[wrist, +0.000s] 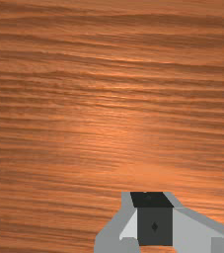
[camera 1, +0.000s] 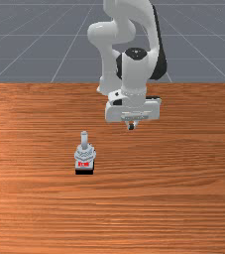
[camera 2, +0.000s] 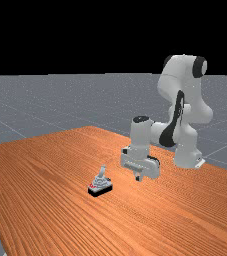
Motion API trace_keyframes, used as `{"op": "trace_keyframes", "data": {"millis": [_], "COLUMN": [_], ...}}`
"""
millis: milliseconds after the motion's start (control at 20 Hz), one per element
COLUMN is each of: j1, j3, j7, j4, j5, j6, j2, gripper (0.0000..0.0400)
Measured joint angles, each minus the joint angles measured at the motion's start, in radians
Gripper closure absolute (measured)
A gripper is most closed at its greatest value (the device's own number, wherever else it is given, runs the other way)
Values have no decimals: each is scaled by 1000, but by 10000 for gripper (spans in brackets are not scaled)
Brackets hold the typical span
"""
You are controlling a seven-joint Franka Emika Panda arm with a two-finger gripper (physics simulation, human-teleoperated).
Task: Turn on the trigger
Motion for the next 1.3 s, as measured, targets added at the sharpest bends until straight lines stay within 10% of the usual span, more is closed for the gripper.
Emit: {"op": "trace_keyframes", "data": {"millis": [200,250,300,350,400,450,650,900,1300], "j1": [3,42,-31,-37,-206,-99,-160,-312,-291], "j3": [-17,-51,12,7,155,30,-19,88,33], "j7": [37,-149,-156,-152,-568,-316,-295,-615,-563], "j4": [101,136,100,97,106,87,88,114,109], "j5": [13,-222,-24,-18,182,-7,27,157,84], "j6": [-40,-96,-29,-27,-66,-18,-21,-27,-7], "j2": [60,86,65,63,65,57,61,72,83], "gripper": [400,400,400,400,400,400,400,400,400]}}
